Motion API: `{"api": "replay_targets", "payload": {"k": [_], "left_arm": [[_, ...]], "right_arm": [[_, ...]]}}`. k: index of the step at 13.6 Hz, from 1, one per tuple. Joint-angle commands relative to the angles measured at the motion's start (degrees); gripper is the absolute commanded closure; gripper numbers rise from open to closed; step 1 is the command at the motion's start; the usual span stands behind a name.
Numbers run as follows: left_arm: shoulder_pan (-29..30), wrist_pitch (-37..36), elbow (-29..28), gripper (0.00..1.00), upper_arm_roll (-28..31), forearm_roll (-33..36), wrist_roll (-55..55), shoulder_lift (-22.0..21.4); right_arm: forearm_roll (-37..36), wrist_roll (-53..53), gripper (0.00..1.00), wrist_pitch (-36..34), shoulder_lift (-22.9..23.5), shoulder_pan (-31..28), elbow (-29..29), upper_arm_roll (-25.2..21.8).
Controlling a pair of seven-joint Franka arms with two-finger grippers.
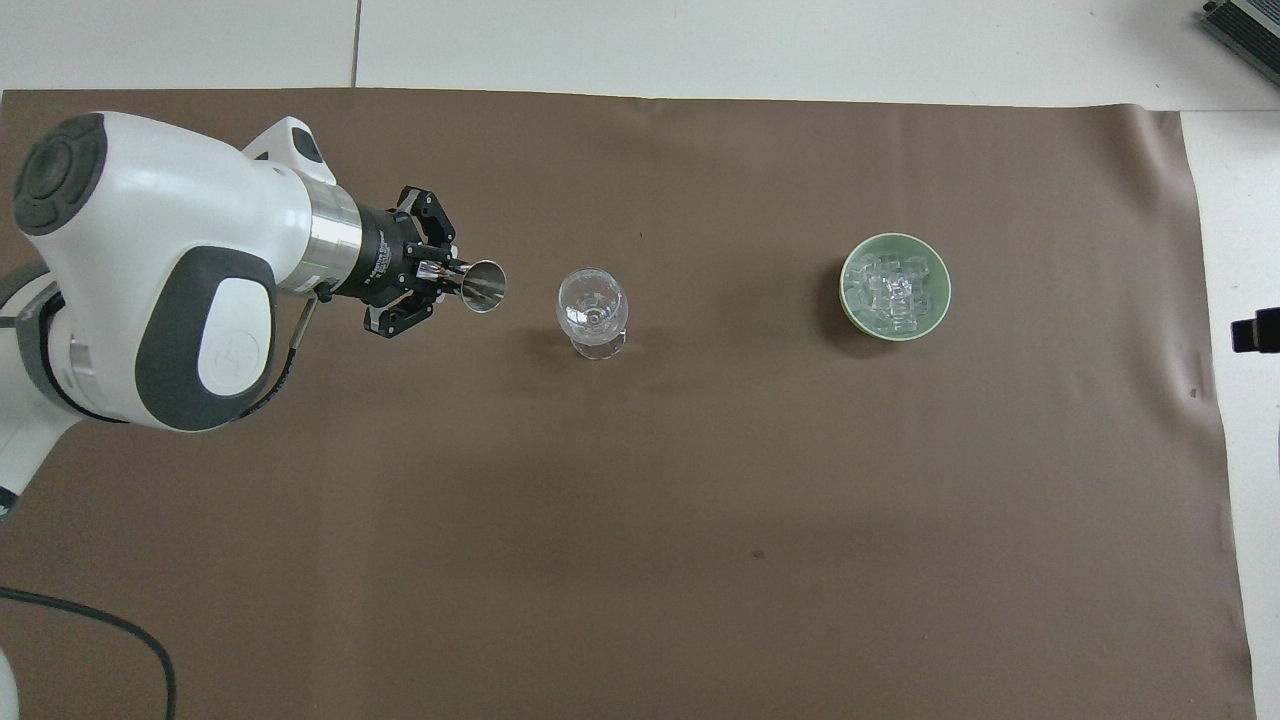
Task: Pour wine and add ice with both arms
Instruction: 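Carry the jigger away from the glass while the right gripper reaches the bowl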
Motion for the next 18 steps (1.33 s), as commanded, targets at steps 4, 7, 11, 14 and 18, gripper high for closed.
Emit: {"api": "replay_targets", "payload": {"k": [4,7,11,14,18], "left_arm": [[4.52,-5.71,-2.66,1.00,4.95,-11.42,1.84,-1.03],[6.11,-5.45,-5.12,1.00,7.67,-18.61,4.04,0.02],[6.72,-4.92,-6.27,1.00,10.57,-26.19,4.49,2.21],[6.99,-3.87,-7.49,1.00,11.97,-29.09,6.15,3.10],[7.17,-0.27,-11.35,1.00,12.86,-33.03,6.68,3.01]], "right_arm": [[0.84,-0.55,0.00,0.16,-0.76,0.04,-1.39,0.00],[0.84,1.38,0.00,5.24,-1.55,2.23,-6.47,0.26],[0.84,1.30,0.00,16.13,1.34,5.56,-13.85,0.27],[0.93,1.91,0.00,24.49,8.36,7.42,-16.25,0.35],[0.84,4.55,0.00,33.46,14.17,9.61,-19.14,0.35]]}}
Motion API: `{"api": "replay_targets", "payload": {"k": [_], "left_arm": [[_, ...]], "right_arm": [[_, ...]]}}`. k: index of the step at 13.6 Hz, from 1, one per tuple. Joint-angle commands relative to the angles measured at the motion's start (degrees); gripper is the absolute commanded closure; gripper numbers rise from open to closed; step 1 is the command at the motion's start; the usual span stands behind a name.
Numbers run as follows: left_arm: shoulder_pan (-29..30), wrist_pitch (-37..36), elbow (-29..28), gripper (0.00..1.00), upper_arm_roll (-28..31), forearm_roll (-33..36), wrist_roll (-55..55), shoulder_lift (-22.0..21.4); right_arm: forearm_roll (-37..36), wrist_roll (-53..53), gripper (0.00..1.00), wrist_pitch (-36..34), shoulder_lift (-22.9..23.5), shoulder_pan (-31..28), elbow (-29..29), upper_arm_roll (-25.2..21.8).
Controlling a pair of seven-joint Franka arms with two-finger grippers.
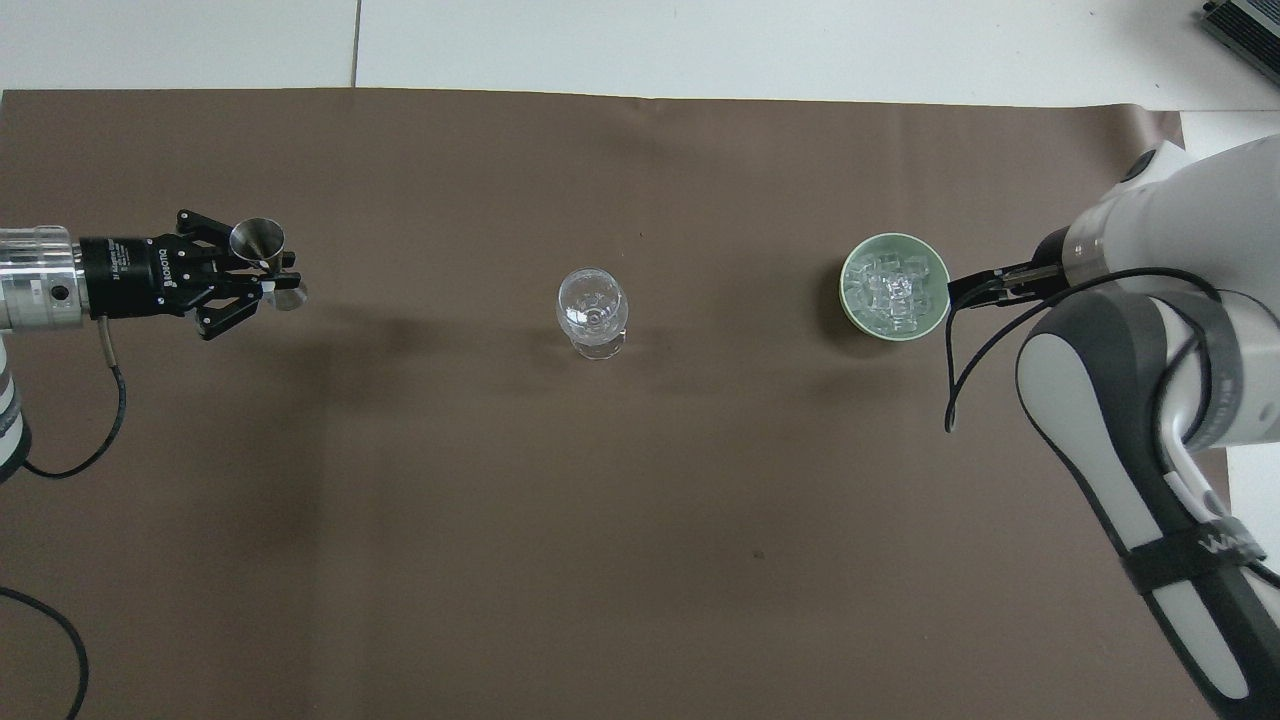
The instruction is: Pour wine and add ice with both arms
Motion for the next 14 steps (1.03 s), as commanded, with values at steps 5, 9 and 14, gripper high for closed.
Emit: {"api": "replay_targets", "payload": {"k": [5,9,14], "left_arm": [[1.36,2.79,-7.86,1.00,1.58,-9.78,7.10,-0.72],[1.80,3.15,-14.37,1.00,2.98,-17.68,17.37,-1.07],[1.98,3.32,-14.56,1.00,3.07,-19.09,23.36,0.33]], "right_arm": [[0.84,3.38,0.00,13.16,8.34,3.08,-2.40,-0.02],[0.66,3.21,0.00,14.24,9.41,2.73,-2.14,-0.10],[0.40,4.78,0.00,15.28,10.55,2.99,-1.97,-0.19]]}}
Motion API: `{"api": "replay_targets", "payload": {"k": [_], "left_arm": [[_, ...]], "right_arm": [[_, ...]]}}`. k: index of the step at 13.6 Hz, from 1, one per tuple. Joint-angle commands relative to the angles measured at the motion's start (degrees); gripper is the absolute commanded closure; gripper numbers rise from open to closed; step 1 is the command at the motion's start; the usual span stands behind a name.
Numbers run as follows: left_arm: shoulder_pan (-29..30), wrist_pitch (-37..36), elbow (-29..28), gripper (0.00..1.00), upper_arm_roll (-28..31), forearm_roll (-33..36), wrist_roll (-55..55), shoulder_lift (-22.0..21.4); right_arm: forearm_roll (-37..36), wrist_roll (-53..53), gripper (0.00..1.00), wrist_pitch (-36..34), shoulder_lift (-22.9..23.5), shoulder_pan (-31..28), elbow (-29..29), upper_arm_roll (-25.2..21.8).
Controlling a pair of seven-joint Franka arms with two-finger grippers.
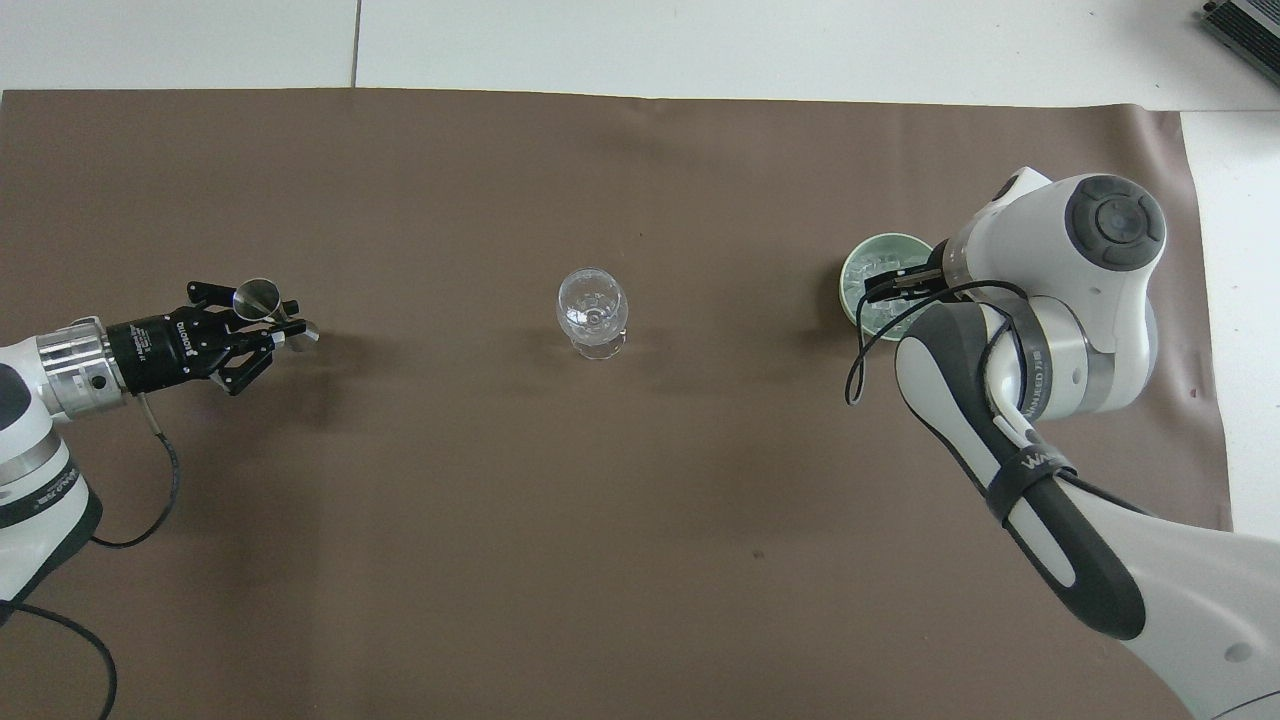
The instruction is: Pour wine and add ice with both arms
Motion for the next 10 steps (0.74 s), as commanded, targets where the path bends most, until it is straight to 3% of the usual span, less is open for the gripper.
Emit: {"api": "replay_targets", "payload": {"k": [1,4,10], "left_arm": [[0.42,0.78,-0.94,1.00,-0.08,-2.44,3.50,0.24],[0.95,1.31,-0.94,1.00,-0.08,-2.62,5.86,1.20],[1.22,1.40,-1.46,1.00,0.27,-2.53,7.63,1.56]], "right_arm": [[0.31,1.75,0.03,1.83,0.82,-0.04,0.05,0.25],[0.31,1.76,0.10,3.15,1.96,-0.04,0.05,0.33],[0.31,2.37,0.41,3.24,2.84,0.22,0.40,0.25]]}}
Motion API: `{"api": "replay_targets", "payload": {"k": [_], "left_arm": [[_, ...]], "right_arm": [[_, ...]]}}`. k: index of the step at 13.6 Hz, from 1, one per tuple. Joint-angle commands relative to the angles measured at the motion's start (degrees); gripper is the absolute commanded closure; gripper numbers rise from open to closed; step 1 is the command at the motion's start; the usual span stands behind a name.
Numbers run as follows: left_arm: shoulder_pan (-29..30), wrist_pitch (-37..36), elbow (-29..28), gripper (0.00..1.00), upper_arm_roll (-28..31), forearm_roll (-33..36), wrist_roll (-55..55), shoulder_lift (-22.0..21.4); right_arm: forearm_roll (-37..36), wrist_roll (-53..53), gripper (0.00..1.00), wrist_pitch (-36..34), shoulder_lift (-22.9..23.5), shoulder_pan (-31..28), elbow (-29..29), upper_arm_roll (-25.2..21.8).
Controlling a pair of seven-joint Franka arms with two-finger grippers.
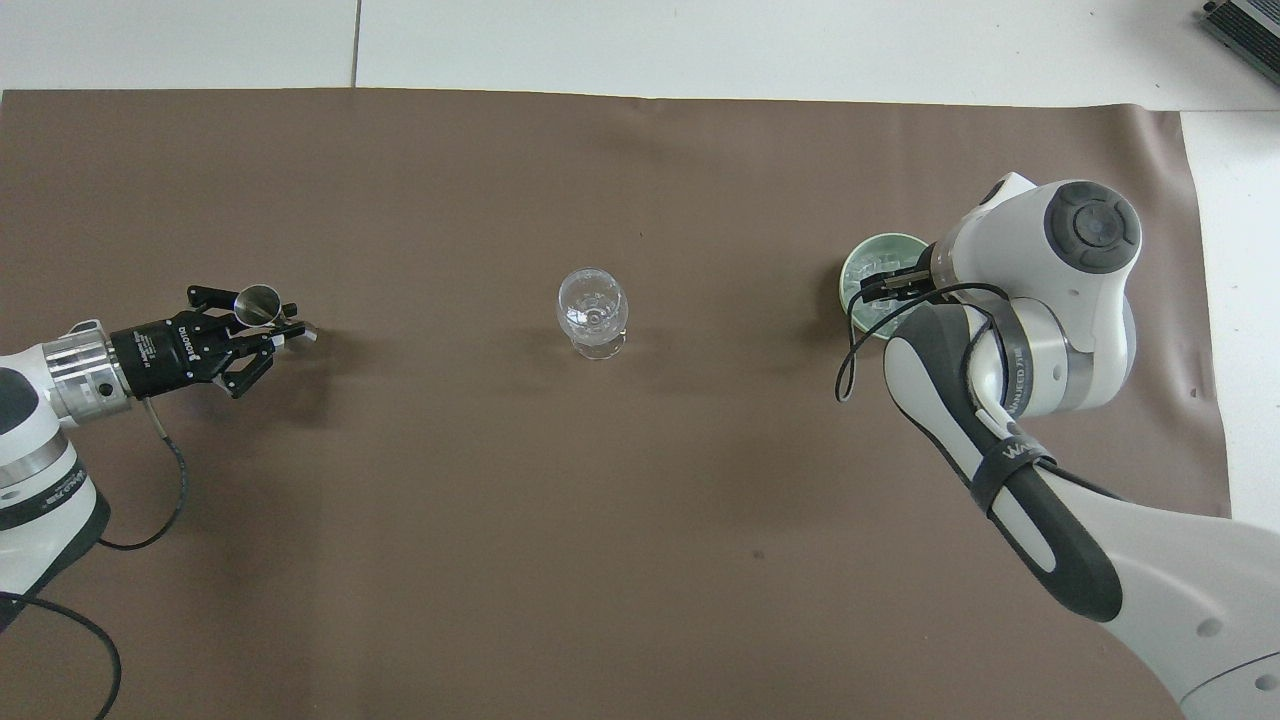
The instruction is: Pour wine and add ice with both arms
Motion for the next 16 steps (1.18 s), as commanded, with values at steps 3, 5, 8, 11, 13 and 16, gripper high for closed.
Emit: {"api": "replay_targets", "payload": {"k": [3,5,8,11,13,16], "left_arm": [[0.62,0.35,-1.37,1.00,-0.17,-1.42,2.84,-0.26],[0.62,0.44,-1.46,1.00,-0.17,-1.42,3.46,0.09],[0.62,0.53,-1.63,1.00,-0.09,-1.42,4.95,0.45],[0.62,0.70,-1.63,1.00,-0.09,-1.42,5.21,0.62],[0.62,1.14,-1.63,0.88,-0.09,-1.42,5.21,0.62],[0.62,1.32,-1.63,0.63,-0.09,-1.42,5.13,0.62]], "right_arm": [[0.31,1.56,0.49,0.97,0.42,0.17,0.44,0.21],[0.31,2.61,0.52,0.97,0.42,0.43,0.62,0.21],[0.39,2.79,0.58,0.88,0.42,0.52,0.62,0.21],[0.31,3.15,0.72,0.97,0.42,0.52,0.70,0.21],[0.31,3.06,0.99,0.97,0.42,0.52,0.70,0.21],[0.31,2.97,1.00,0.70,0.42,0.44,1.32,0.21]]}}
